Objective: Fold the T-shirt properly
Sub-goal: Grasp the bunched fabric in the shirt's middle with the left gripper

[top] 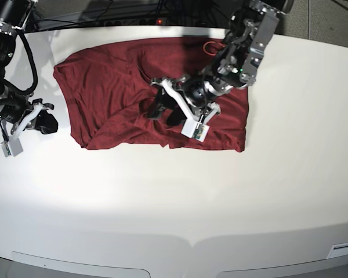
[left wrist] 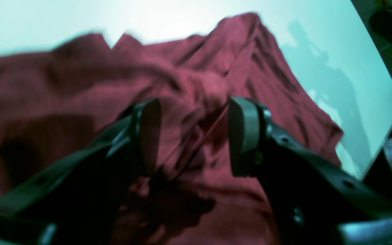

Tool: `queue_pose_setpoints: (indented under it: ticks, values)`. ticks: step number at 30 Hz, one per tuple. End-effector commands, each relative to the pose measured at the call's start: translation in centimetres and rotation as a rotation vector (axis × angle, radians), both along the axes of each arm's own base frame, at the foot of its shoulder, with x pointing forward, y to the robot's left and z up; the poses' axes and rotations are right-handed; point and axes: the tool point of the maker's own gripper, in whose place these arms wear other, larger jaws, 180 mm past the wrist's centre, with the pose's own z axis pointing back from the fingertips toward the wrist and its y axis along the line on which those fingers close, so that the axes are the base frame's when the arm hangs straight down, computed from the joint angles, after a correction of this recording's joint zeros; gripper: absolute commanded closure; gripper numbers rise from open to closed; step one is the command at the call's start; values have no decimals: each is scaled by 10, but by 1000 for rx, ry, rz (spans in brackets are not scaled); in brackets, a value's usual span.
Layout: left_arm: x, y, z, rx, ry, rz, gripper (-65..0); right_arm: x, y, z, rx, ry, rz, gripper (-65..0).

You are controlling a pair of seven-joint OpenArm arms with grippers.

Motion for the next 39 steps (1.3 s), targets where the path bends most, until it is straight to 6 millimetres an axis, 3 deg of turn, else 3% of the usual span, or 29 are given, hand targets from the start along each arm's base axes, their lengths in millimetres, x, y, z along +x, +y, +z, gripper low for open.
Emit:
queue_pose_setpoints:
  ticks: [1, 7, 10, 14, 17, 20, 28, 33, 39]
  values:
    - [11, -6, 19, -27, -69, 13, -307, 7, -3, 15, -11, -48, 7, 0]
    - [22, -19, 18, 20, -121, 17, -307, 7, -4, 15, -11, -48, 7, 0]
    - [37, -18, 17, 24, -144, 26, -307, 7, -4, 15, -11, -48, 7, 0]
    - [60, -20, 40, 28, -184, 10, -307, 8, -3, 15, -10, -50, 7, 0]
    - [65, -23, 55, 38, -162, -34, -307, 7, -3, 15, -11, -48, 7, 0]
    - [59, -23, 60, 69, -152, -60, -307, 7, -3, 15, -11, -48, 7, 0]
    - [34, -3, 32, 276, -139, -88, -307, 8, -3, 16, -10, -53, 6, 0]
    - [10, -6, 28, 270, -140, -136, -307, 8, -3, 16, -9, -54, 5, 0]
    - [-2, 4, 13, 353, -173, -120, -304, 8, -3, 16, -9, -53, 5, 0]
